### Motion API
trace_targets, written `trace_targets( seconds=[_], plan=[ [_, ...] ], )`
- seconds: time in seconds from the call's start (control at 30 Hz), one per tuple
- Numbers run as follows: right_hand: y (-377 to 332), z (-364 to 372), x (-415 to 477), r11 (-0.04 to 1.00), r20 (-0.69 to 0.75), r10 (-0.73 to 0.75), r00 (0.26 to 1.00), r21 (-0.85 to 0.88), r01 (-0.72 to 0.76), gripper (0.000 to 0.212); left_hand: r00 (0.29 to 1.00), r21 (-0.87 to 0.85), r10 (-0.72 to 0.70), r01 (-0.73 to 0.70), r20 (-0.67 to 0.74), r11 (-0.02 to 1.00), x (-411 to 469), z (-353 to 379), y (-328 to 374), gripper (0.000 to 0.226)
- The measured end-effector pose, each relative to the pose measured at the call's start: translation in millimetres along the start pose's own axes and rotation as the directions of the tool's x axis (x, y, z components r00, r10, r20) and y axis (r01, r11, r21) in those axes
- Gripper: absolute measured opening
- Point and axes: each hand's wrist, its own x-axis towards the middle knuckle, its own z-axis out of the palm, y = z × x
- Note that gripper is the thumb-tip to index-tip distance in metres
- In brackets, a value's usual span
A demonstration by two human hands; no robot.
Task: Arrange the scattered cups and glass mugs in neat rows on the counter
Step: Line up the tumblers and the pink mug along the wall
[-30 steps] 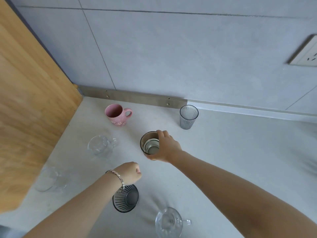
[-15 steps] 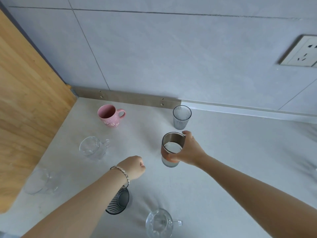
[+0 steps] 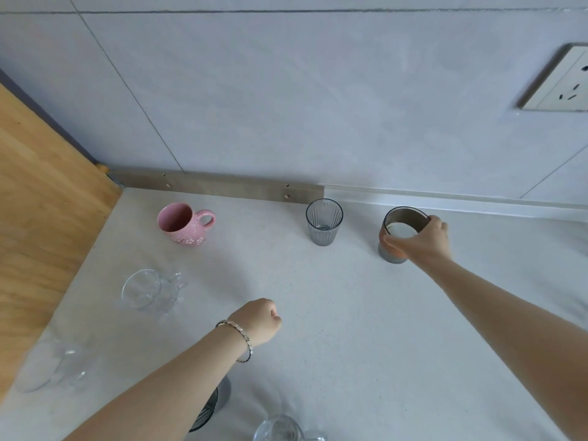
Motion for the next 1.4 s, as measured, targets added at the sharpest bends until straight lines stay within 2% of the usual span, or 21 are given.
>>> trace_targets(
  seconds=[0.13, 0.27, 0.33, 0.4, 0.47, 0.5, 0.6, 0.73, 0.8, 0.87, 0.93, 1.0, 1.1, 1.17, 1.27, 1.4],
  plan=[
    [-4.0, 8.7, 6.8, 0.995, -0.020, 0.004, 1.000, 0.096, -0.002, 0.095, 1.000, -0.001, -0.005, 0.005, -0.011, 1.000, 3.2, -4.6, -0.3, 0.013],
    [-2.5, 14.0, -3.8, 0.992, 0.036, 0.021, 0.999, 0.126, -0.025, 0.095, 1.000, 0.002, 0.000, 0.000, -0.014, 1.000, 3.3, -6.0, -4.5, 0.012],
    [2.9, 17.1, -16.6, 0.995, 0.101, 0.073, 0.992, 0.055, -0.079, 0.091, 1.000, -0.013, 0.003, -0.003, -0.030, 1.000, 0.4, -9.0, -7.4, 0.013],
    [10.2, 20.0, -37.3, 0.985, 0.224, 0.127, 0.966, -0.141, -0.097, 0.084, 0.999, -0.032, -0.004, 0.003, -0.041, 0.999, -6.4, -13.8, -12.3, 0.017],
    [12.6, 24.4, -65.2, 0.960, 0.346, 0.115, 0.931, -0.281, -0.014, 0.066, 0.998, -0.048, -0.008, 0.005, -0.063, 0.999, -14.8, -19.1, -22.0, 0.019],
    [11.2, 28.9, -80.7, 0.954, 0.409, 0.073, 0.909, -0.295, 0.056, 0.058, 0.997, -0.060, -0.013, 0.008, -0.078, 0.998, -20.5, -21.1, -29.0, 0.019],
    [-7.6, 48.3, -128.4, 0.935, 0.562, -0.110, 0.820, -0.222, 0.278, 0.043, 0.991, -0.105, -0.050, 0.037, -0.123, 0.994, -36.3, -26.1, -57.1, 0.021],
    [-46.5, 90.7, -191.4, 0.826, 0.682, -0.305, 0.665, -0.157, 0.541, 0.038, 0.982, -0.158, -0.096, 0.070, -0.160, 0.985, -56.6, -27.9, -100.2, 0.015],
    [-58.9, 117.4, -218.4, 0.768, 0.716, -0.311, 0.625, -0.197, 0.609, 0.045, 0.978, -0.174, -0.125, 0.095, -0.169, 0.980, -65.6, -25.8, -121.0, 0.015],
    [-63.2, 142.9, -239.9, 0.724, 0.771, -0.241, 0.590, -0.262, 0.638, 0.052, 0.972, -0.176, -0.155, 0.124, -0.175, 0.977, -74.1, -21.9, -138.6, 0.018],
    [-64.3, 163.4, -255.4, 0.728, 0.813, -0.149, 0.563, -0.296, 0.619, 0.049, 0.970, -0.173, -0.178, 0.149, -0.166, 0.974, -81.6, -17.8, -152.5, 0.017],
    [-63.6, 174.9, -260.9, 0.791, 0.819, -0.087, 0.567, -0.290, 0.540, 0.043, 0.971, -0.158, -0.184, 0.160, -0.153, 0.974, -84.8, -13.6, -160.6, 0.014],
    [-60.5, 180.2, -260.0, 0.918, 0.834, -0.024, 0.551, -0.199, 0.342, 0.040, 0.977, -0.138, -0.164, 0.145, -0.135, 0.980, -86.9, -7.5, -161.6, 0.015],
    [-57.3, 176.6, -257.3, 0.963, 0.819, -0.018, 0.574, -0.140, 0.229, 0.042, 0.981, -0.135, -0.145, 0.127, -0.131, 0.983, -85.5, -3.3, -157.9, 0.018],
    [-44.7, 160.0, -244.2, 0.993, 0.756, -0.045, 0.653, -0.036, 0.111, 0.044, 0.985, -0.151, -0.124, 0.106, -0.117, 0.983, -81.3, -1.1, -146.6, 0.020],
    [-16.4, 112.1, -208.7, 0.993, 0.584, -0.116, 0.804, 0.048, 0.108, 0.042, 0.991, -0.133, -0.060, 0.045, -0.116, 0.990, -70.2, -1.4, -114.3, 0.021]
  ],
)
